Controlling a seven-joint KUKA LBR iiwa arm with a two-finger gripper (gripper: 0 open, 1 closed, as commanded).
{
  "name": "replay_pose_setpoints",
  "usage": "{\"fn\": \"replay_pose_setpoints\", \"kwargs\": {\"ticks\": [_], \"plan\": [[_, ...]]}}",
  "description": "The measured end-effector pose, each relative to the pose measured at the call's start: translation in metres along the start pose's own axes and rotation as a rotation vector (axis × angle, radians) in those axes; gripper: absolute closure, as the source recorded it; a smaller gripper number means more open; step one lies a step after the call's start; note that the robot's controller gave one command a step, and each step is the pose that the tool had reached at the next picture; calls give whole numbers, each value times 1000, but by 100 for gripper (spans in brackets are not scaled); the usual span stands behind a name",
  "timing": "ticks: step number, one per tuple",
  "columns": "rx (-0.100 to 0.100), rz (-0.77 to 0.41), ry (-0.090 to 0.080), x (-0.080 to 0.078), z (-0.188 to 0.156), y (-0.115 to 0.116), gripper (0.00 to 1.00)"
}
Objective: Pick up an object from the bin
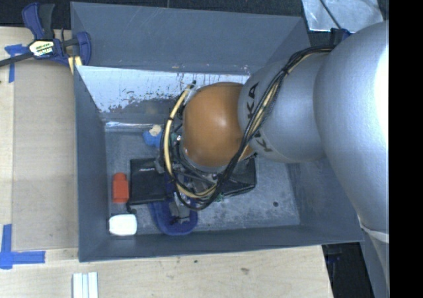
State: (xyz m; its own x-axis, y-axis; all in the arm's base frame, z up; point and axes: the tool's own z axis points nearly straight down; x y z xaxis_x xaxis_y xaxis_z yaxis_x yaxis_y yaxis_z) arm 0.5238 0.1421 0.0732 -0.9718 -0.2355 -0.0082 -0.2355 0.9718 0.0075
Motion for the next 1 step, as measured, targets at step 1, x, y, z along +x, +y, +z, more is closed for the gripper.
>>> {"fn": "replay_pose_setpoints", "kwargs": {"ticks": [1], "plan": [[1, 0, -26, -7, -7, 0, 100]]}}
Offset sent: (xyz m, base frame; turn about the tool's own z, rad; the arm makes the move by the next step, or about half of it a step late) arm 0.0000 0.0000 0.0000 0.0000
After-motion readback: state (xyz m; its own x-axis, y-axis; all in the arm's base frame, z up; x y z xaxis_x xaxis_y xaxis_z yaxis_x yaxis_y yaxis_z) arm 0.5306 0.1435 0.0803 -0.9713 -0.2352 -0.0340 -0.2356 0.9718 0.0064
